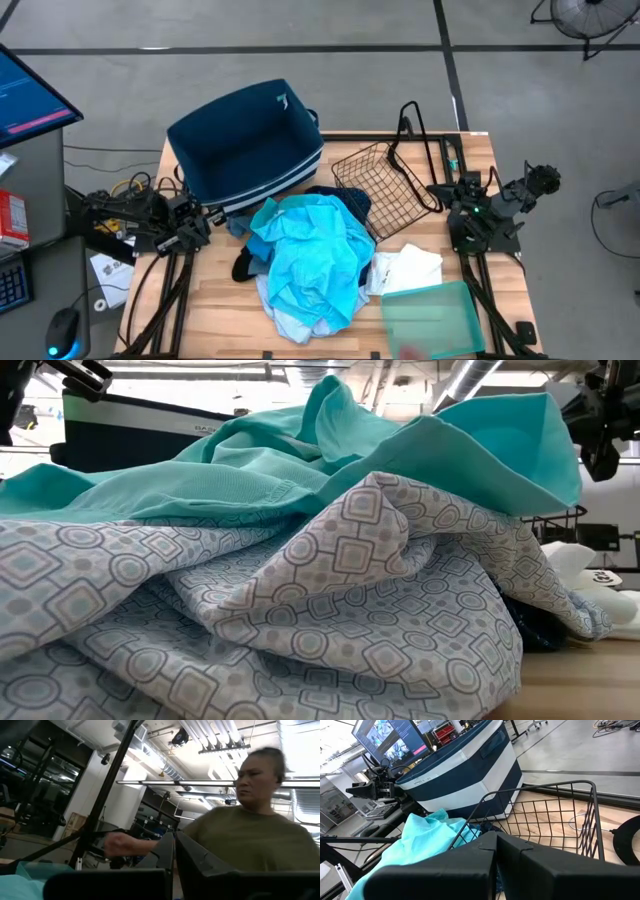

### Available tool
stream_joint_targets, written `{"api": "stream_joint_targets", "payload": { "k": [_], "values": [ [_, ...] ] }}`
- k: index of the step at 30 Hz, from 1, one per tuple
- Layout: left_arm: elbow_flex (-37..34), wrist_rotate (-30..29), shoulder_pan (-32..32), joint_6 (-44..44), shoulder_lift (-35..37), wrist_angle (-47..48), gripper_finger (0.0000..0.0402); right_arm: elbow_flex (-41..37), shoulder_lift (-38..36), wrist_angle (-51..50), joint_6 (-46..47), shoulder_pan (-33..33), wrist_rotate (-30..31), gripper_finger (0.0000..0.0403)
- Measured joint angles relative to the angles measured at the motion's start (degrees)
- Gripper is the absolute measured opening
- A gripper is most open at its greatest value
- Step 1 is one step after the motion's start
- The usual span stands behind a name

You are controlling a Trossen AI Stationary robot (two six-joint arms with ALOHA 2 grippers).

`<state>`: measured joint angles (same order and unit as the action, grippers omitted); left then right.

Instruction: Pick & Place Cloths

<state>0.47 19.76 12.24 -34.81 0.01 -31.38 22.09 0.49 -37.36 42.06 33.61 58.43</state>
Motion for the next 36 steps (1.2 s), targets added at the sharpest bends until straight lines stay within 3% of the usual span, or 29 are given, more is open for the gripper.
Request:
{"api": "stream_joint_targets", "payload": {
  "k": [18,36],
  "values": [
    [0.0,-0.01,0.01,0.0,-0.44,-0.13,0.0002,0.0,0.0,0.01,0.0,-0.04,0.0,0.0],
    [0.0,-0.38,0.01,0.0,-7.1,-0.41,0.0002,0.02,0.0,0.27,0.0,-0.02,0.06,0.0]
  ]
}}
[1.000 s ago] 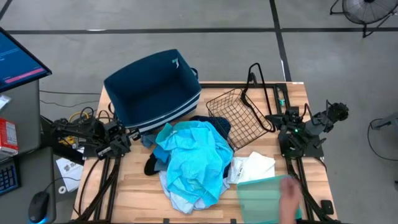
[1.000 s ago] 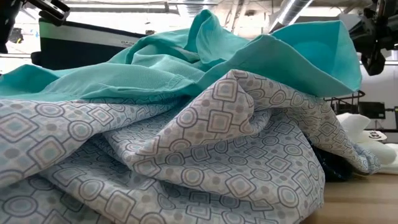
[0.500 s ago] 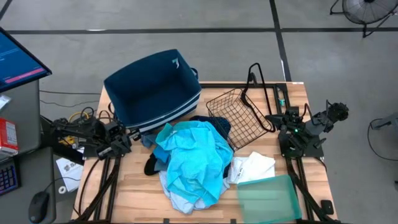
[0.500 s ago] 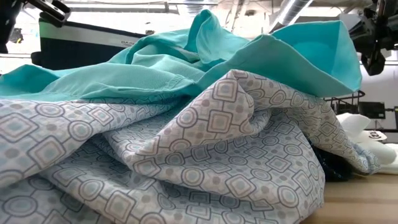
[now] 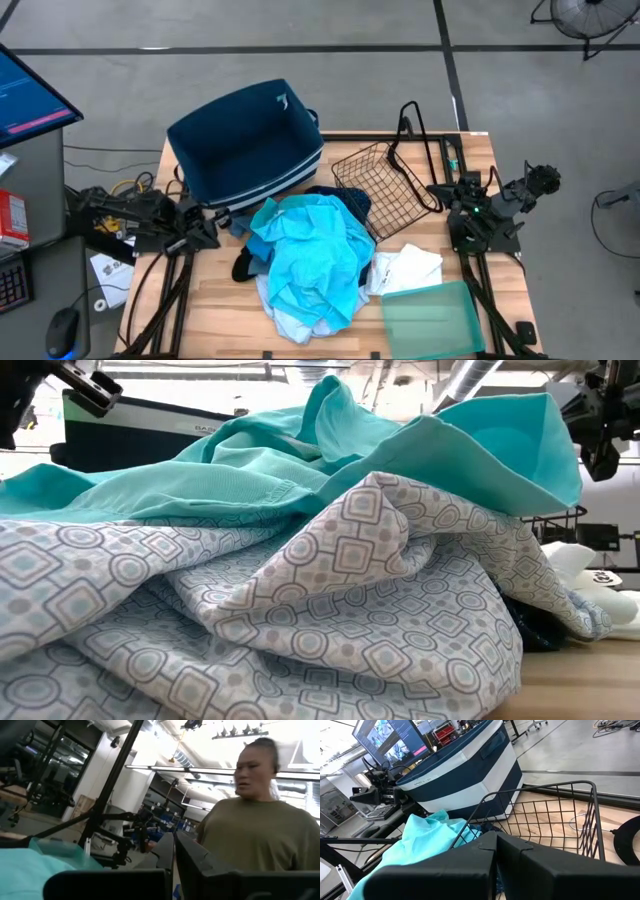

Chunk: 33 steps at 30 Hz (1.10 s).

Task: Pick & Place Cloths
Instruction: Put the light blue shorts into the wire basket

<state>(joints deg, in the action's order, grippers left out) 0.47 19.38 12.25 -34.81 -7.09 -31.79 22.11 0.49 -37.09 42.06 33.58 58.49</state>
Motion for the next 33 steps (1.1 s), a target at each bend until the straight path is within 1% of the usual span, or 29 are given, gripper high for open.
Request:
{"api": "stream_joint_targets", "payload": {
  "k": [6,10,13,19,22,25,29,31,33],
  "values": [
    [0.0,-0.11,-0.02,0.0,-2.79,-0.5,0.0002,0.0,0.0,0.15,0.56,0.0,0.05,0.0],
    [0.0,-1.61,0.0,-1.26,-4.68,-1.64,0.0002,0.0,0.0,0.41,7.16,0.0,0.05,0.0],
    [0.0,-2.09,-0.02,-1.42,-5.82,-2.24,0.0002,0.0,0.0,0.45,10.34,0.01,0.05,0.0],
    [0.0,-3.72,-0.02,-1.46,-7.49,-2.59,0.0002,0.0,0.0,0.79,10.71,0.04,0.06,0.0],
    [0.0,-3.85,-0.02,-1.46,-7.7,-3.38,0.0002,0.0,0.0,2.39,13.82,0.04,-0.3,0.0],
    [-0.02,-3.83,0.0,-1.6,-7.7,-7.39,0.0002,0.0,0.0,3.83,15.25,0.04,-0.72,0.0],
    [-0.02,-3.97,-0.01,-1.47,-7.63,-17.11,0.0002,0.0,-0.07,7.85,14.72,0.02,-1.12,0.0],
    [-0.02,-4.52,-0.01,-1.25,-7.6,-21.65,0.0002,0.0,-0.17,10.6,11.77,0.02,-1.52,0.0],
    [-0.02,-4.66,-0.02,-1.22,-7.59,-24.42,0.0002,0.0,-0.17,13.38,6.71,0.02,-1.49,0.0]
  ]
}}
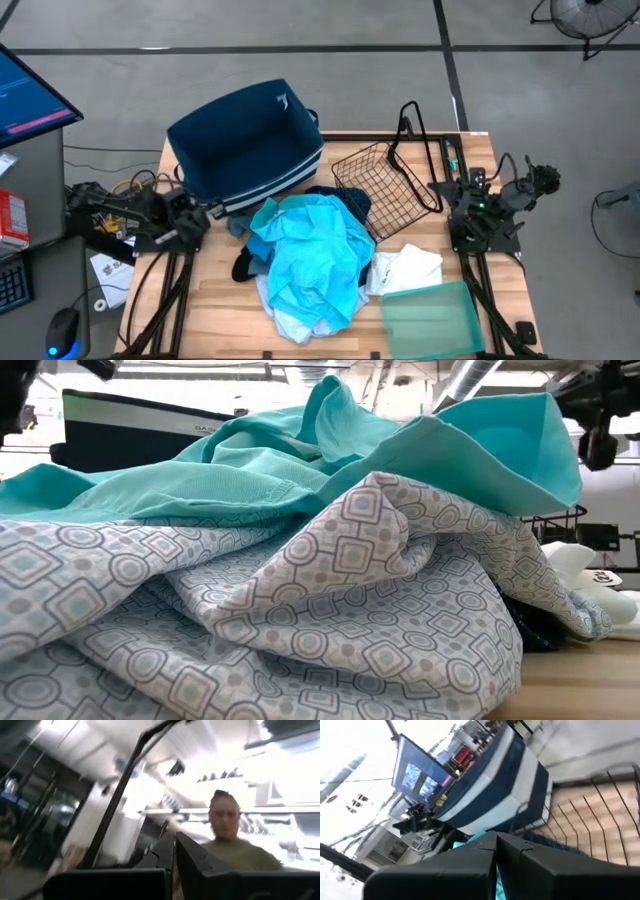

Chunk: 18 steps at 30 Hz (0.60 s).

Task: Pick & Place Cloths
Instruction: Put the light blue shorts into the wire basket

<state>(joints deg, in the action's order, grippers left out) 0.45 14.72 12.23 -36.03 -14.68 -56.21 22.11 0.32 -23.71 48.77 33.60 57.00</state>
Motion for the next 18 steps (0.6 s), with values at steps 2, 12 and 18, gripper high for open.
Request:
{"api": "stream_joint_targets", "payload": {
  "k": [2,12,18],
  "values": [
    [0.0,0.0,0.0,0.0,0.0,-0.38,0.0002,0.0,0.0,3.09,-5.78,-0.09,0.12,0.0],
    [0.0,-2.34,0.01,10.15,-1.14,-2.7,0.0002,0.0,0.04,42.18,-43.44,-0.02,1.35,0.0081],
    [0.0,-2.73,0.02,10.24,-1.2,-4.36,0.0002,3.32,0.84,49.58,-55.42,0.06,-0.24,0.0163]
  ]
}}
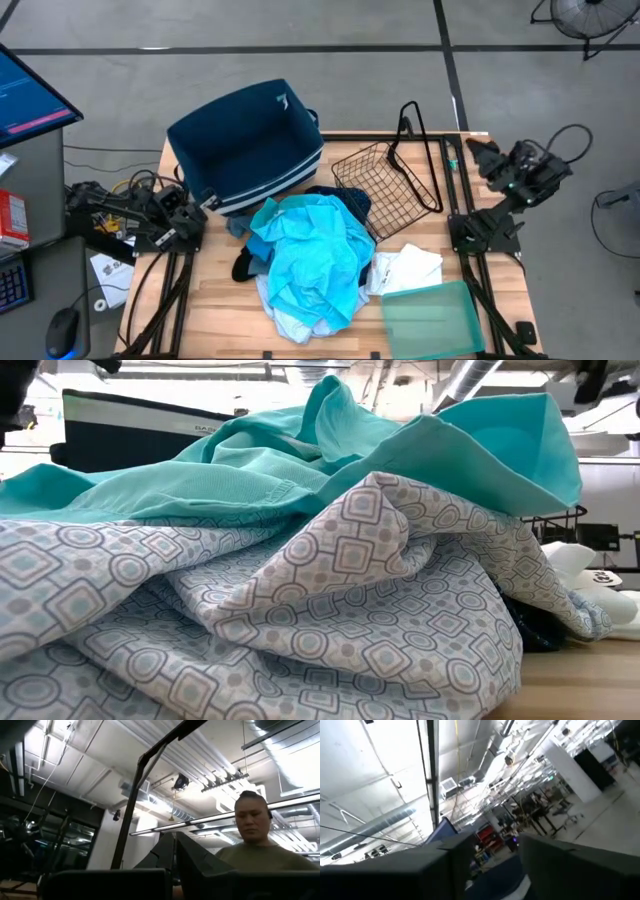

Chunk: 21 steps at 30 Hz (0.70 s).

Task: Pick & Place Cloths
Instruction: Put the light blue shorts into the wire basket

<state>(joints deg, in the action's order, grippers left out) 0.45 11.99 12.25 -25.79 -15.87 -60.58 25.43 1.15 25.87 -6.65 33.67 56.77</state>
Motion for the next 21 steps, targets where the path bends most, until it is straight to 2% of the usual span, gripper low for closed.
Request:
{"api": "stream_joint_targets", "payload": {
  "k": [6,10,13,17,21],
  "values": [
    [0.0,-0.07,-0.01,0.16,-0.03,-0.08,0.0002,8.77,9.74,-4.68,-10.25,0.01,0.4,0.0231],
    [0.0,-6.62,-0.01,1.37,-0.03,-0.95,0.0002,18.43,20.36,-11.73,-13.36,0.01,2.16,0.0238],
    [0.0,-9.91,-0.02,1.44,-0.03,-1.04,0.0002,26.27,27.89,-21.48,-12.1,0.01,3.56,0.0237],
    [0.0,-13.75,0.0,1.52,-0.03,-1.32,0.0002,35.06,37.28,-35.42,-5.66,0.01,4.68,0.0235],
    [0.0,-16.66,-0.01,1.58,-0.03,-1.5,0.0002,40.37,45.45,-44.37,1.2,-0.01,4.77,0.0236]
  ]
}}
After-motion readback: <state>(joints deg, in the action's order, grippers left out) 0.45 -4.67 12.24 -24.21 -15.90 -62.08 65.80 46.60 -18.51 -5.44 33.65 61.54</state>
